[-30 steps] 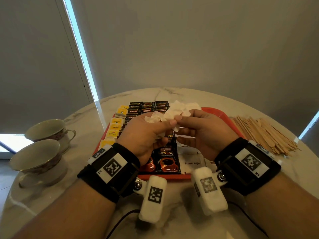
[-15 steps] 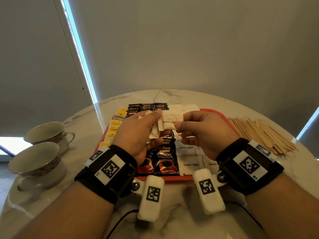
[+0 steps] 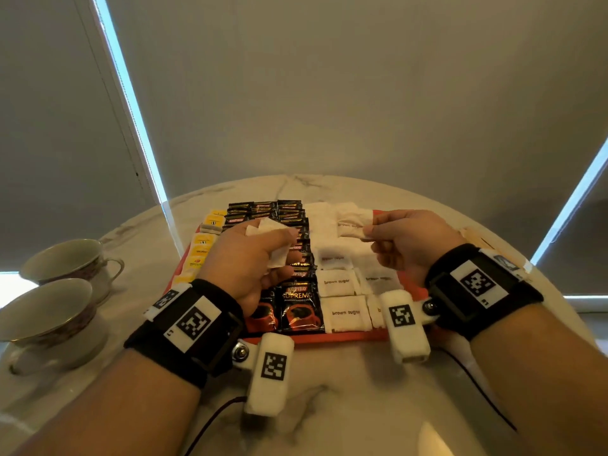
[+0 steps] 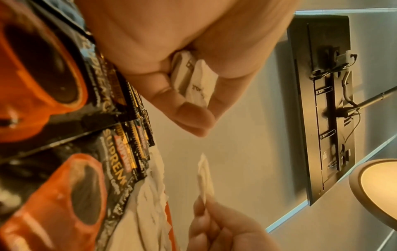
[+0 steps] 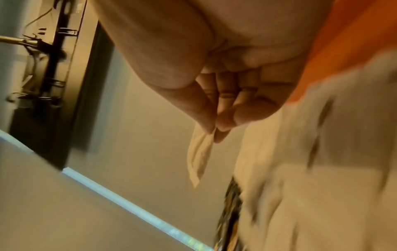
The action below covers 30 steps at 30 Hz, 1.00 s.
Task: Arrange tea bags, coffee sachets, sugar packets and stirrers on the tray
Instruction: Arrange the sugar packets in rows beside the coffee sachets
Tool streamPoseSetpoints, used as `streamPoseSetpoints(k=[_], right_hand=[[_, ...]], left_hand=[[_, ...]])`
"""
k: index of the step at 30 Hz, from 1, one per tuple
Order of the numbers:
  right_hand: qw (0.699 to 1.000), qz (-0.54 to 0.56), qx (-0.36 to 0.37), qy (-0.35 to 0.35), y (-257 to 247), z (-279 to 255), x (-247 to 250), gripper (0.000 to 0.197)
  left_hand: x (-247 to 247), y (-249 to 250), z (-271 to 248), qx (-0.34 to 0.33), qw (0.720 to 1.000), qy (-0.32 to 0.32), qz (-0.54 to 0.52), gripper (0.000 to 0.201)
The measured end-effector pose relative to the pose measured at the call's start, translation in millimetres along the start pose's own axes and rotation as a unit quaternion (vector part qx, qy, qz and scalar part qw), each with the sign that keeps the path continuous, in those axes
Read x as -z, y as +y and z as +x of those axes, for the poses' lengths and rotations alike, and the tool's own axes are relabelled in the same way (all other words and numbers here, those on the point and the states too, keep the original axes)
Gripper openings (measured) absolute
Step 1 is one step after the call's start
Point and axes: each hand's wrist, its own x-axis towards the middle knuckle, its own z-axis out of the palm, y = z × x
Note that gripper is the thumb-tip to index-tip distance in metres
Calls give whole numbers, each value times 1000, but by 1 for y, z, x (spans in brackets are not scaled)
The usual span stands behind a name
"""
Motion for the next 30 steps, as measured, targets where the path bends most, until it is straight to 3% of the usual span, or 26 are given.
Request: streamPoseSetpoints(k=[3, 7, 21, 24, 27, 30], right_hand=[[997, -37, -52, 41, 5, 9, 23, 14], [991, -71, -106, 43, 14, 11, 35, 18], [982, -117, -148, 27, 12, 5, 29, 19], [987, -90, -123, 48, 15, 6, 29, 20], [992, -75, -53, 83, 14, 8, 26, 14], [997, -51, -18, 62, 5, 2, 16, 9]], left_hand=[[1, 1, 1, 8, 1000, 0, -11, 20], [1, 2, 1, 6, 1000, 2, -11, 18], [2, 1, 2, 20, 1000, 9, -13, 21], [2, 2, 3, 21, 1000, 11, -14, 22], [1, 2, 2, 21, 1000, 13, -12, 16], [0, 2, 1, 20, 1000, 12, -12, 15]])
